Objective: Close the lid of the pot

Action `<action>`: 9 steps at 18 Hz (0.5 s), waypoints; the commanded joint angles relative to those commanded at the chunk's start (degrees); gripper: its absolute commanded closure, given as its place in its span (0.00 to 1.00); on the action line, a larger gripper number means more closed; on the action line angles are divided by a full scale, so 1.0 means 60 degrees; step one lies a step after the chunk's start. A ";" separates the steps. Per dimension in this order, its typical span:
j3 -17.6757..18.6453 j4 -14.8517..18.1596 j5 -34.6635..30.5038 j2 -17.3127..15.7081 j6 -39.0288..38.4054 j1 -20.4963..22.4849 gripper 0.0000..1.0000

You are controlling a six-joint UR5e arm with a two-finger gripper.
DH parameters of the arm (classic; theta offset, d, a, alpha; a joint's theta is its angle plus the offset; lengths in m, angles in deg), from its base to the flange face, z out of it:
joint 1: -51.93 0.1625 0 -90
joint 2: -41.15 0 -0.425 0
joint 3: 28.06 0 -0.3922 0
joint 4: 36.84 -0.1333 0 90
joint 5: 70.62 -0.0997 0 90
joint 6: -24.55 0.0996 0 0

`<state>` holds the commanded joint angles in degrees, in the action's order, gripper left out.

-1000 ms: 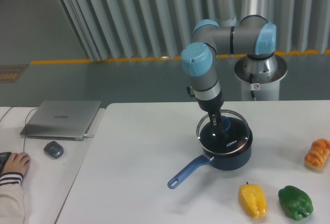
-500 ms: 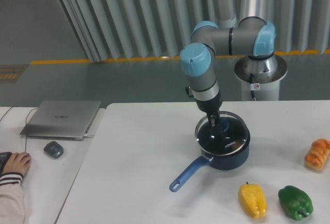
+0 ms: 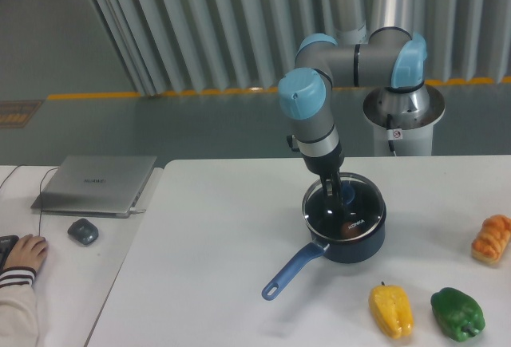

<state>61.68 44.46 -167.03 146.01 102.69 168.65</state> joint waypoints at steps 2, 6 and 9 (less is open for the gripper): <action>0.0000 0.0000 0.0000 -0.0015 0.0015 0.0000 0.58; 0.0000 0.0000 0.0000 0.0000 -0.0073 0.0000 0.44; 0.0000 -0.0044 0.0000 0.0000 -0.0102 -0.0044 0.37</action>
<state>61.68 44.20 -167.03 146.01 102.07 168.39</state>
